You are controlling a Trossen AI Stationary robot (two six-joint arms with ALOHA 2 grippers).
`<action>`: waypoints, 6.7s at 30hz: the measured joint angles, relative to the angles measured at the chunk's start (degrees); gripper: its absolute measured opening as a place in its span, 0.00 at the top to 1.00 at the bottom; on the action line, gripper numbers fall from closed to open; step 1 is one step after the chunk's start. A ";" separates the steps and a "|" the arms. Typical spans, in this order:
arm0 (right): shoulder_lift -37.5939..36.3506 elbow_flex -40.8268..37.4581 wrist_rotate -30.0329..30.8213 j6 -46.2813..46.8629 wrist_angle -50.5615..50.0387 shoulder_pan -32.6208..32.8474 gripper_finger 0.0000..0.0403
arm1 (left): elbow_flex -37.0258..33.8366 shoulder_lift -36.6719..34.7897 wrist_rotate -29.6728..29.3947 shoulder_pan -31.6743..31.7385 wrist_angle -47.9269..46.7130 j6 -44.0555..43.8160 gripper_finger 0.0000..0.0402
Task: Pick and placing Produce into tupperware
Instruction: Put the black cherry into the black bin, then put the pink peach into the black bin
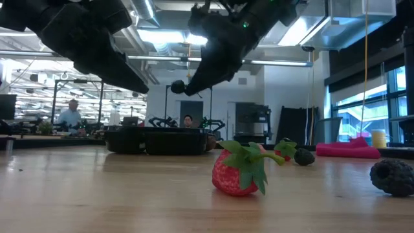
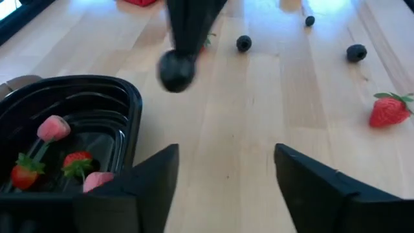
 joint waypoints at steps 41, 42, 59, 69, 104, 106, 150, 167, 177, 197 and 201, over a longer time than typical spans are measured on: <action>0.28 0.00 -0.90 -3.53 10.00 2.59 1.00 | 0.00 0.00 4.06 2.98 15.75 5.67 0.39; 0.28 0.00 -0.90 -3.56 10.00 2.59 1.00 | 0.00 0.00 4.10 2.98 15.81 5.88 0.40; 0.31 0.00 -0.85 -3.58 10.65 2.59 1.00 | 0.00 0.40 3.62 3.11 13.62 4.50 0.42; 0.31 0.00 -0.85 -3.73 10.76 2.59 1.00 | 0.00 0.44 3.57 3.05 13.54 4.50 0.42; 0.31 0.00 -0.85 -3.36 10.00 2.57 1.00 | 0.00 0.42 4.25 3.07 13.54 6.03 0.75; 0.31 0.00 -0.85 -3.40 9.98 2.59 1.00 | 0.00 0.42 4.25 3.07 13.52 6.71 0.76; 0.31 0.02 -0.83 8.65 -10.23 -4.21 0.38 | 0.00 -15.32 2.91 21.29 -30.44 -15.17 0.69; -1.83 0.07 0.34 10.10 -25.36 -3.52 0.38 | 0.00 -15.32 1.78 21.45 -30.78 -14.99 0.56; -1.70 0.04 11.69 3.52 -34.01 -1.51 0.38 | 0.00 -15.30 1.82 21.34 -30.81 -15.47 0.56; -1.77 0.04 8.28 0.71 -34.44 -2.85 0.26 | 0.00 -15.28 1.85 21.30 -30.81 -15.50 0.55; -1.77 0.04 8.18 2.02 -31.58 -2.83 0.22 | 0.00 -15.28 1.85 21.30 -30.81 -15.49 0.55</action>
